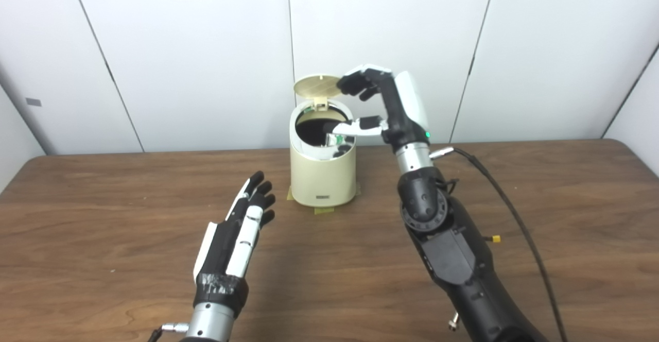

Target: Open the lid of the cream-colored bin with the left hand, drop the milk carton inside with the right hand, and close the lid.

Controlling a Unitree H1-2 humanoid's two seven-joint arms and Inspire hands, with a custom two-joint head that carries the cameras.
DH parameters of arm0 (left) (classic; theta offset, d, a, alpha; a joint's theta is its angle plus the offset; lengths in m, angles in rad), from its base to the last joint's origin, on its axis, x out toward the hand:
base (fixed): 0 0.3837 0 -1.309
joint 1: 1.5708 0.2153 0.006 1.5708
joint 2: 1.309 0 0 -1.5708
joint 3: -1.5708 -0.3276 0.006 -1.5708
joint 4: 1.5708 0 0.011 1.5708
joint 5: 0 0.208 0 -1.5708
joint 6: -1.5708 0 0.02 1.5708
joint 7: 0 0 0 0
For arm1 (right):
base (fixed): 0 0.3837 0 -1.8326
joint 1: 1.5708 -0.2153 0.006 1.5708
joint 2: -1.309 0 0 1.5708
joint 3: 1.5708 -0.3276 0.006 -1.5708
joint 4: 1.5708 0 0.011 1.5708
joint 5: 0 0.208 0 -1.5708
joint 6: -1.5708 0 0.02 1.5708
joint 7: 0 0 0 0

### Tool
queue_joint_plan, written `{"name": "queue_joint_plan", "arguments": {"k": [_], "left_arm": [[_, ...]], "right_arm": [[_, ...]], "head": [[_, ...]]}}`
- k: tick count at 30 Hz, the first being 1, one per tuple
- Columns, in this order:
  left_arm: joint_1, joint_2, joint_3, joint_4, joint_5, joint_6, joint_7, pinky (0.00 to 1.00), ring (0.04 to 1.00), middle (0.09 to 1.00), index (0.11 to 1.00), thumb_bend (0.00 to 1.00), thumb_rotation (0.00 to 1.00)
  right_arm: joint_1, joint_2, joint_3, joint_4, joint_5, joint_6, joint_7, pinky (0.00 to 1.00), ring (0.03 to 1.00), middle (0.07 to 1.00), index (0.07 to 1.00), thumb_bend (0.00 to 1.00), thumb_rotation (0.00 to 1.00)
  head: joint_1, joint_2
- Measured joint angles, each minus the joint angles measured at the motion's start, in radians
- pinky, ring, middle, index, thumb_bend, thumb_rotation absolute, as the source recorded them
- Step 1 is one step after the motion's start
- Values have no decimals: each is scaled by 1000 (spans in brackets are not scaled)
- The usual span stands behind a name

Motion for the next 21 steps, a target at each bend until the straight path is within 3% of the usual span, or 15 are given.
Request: {"name": "queue_joint_plan", "arguments": {"k": [8,10,14,15,16,18,21], "left_arm": [[-1,11,22,1,-14,1,-2,926,937,954,980,424,783],[-5,18,27,2,-20,1,-4,926,936,953,975,432,780],[-21,33,53,16,-37,5,-5,911,920,932,963,409,760],[-35,42,65,28,-40,7,-5,906,910,920,945,399,760],[-56,52,74,50,-40,14,-5,904,907,916,938,396,760],[-119,97,91,103,-39,23,-10,879,881,895,925,373,780],[-255,184,117,172,-40,43,-38,884,884,893,925,380,790]], "right_arm": [[149,-7,-91,-248,63,148,70,342,407,458,497,532,0],[178,-17,-110,-275,93,152,82,356,419,471,488,533,0],[236,-27,-160,-337,192,209,136,449,532,499,485,529,7],[253,-26,-177,-362,242,251,164,520,592,600,492,522,100],[276,-22,-202,-389,298,292,196,544,612,634,495,520,131],[322,-10,-240,-444,419,364,245,627,695,722,693,603,366],[391,7,-268,-487,549,402,283,666,728,748,739,587,420]], "head": [[-2,-3],[-6,-6],[11,-11],[14,-12],[14,-14],[17,-17],[20,-24]]}}
